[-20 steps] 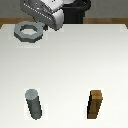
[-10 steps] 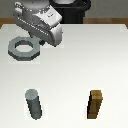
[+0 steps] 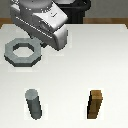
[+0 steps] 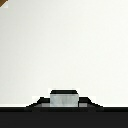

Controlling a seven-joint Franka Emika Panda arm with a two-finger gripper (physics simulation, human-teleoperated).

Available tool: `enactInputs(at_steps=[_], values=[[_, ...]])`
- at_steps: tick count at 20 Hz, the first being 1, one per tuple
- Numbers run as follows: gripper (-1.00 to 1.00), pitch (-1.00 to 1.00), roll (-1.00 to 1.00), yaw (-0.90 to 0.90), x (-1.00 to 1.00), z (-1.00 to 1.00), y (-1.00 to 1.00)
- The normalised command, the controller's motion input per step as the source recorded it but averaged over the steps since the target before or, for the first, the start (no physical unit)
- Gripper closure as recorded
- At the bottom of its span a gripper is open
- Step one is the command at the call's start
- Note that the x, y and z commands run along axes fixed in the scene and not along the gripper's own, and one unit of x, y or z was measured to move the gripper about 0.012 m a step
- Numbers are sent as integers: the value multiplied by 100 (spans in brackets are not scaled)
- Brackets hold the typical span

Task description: Put the loop with the handle onto the peg.

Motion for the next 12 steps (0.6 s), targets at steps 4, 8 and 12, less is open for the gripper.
enactInputs(at_steps=[4, 8, 12], values=[[100, 0, 0, 0, 25, 0, 0], [100, 0, 0, 0, 100, 0, 0], [100, 0, 0, 0, 50, 0, 30]])
